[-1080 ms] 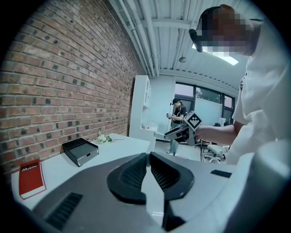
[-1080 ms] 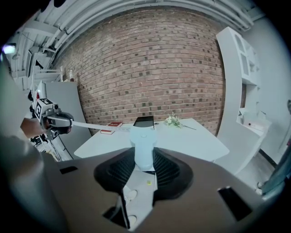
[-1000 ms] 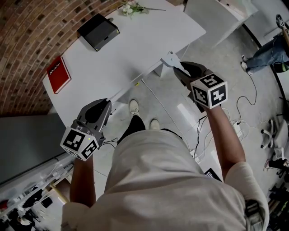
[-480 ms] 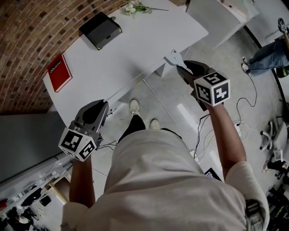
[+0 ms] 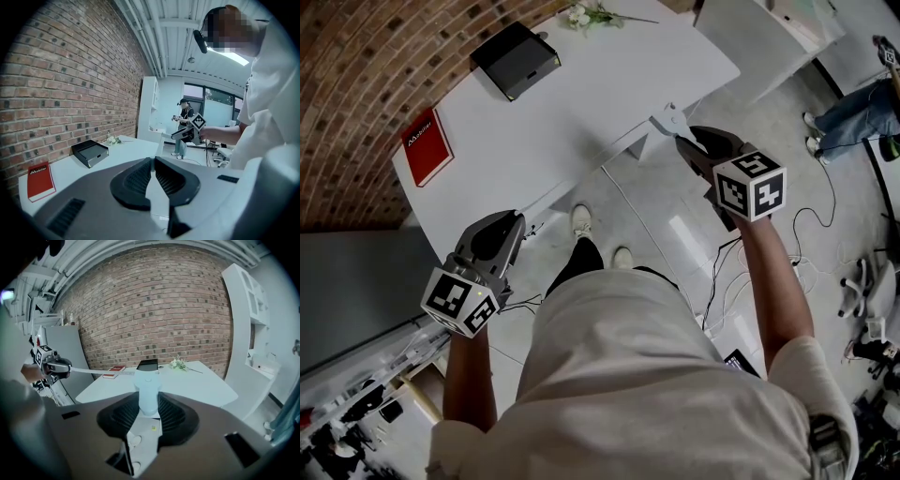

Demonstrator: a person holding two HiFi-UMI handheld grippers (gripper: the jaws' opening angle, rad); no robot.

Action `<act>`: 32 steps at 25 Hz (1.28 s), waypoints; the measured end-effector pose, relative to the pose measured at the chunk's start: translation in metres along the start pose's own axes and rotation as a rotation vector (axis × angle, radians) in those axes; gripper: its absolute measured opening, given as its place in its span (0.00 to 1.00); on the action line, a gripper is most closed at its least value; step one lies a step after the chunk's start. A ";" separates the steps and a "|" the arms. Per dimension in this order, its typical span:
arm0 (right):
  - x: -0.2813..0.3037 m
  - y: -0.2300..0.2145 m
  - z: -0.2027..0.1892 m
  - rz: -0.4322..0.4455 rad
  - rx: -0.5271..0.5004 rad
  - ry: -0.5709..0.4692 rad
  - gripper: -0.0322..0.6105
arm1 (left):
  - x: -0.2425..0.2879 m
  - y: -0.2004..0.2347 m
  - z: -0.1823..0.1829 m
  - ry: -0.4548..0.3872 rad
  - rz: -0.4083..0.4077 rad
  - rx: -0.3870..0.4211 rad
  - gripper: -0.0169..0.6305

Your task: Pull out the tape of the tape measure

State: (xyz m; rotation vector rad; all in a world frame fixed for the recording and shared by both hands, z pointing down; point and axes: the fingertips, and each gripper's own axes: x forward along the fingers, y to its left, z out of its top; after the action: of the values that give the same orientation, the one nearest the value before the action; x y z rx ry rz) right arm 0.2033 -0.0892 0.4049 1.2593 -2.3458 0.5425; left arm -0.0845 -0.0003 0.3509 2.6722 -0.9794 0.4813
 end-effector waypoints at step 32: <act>0.020 -0.005 0.005 0.018 -0.013 -0.009 0.25 | 0.018 0.018 0.004 -0.006 0.015 -0.028 0.07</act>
State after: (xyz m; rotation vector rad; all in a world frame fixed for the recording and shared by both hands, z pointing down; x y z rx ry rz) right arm 0.1965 -0.1076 0.4119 1.2385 -2.3660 0.5283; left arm -0.0825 -0.0258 0.3567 2.6446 -1.0014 0.4601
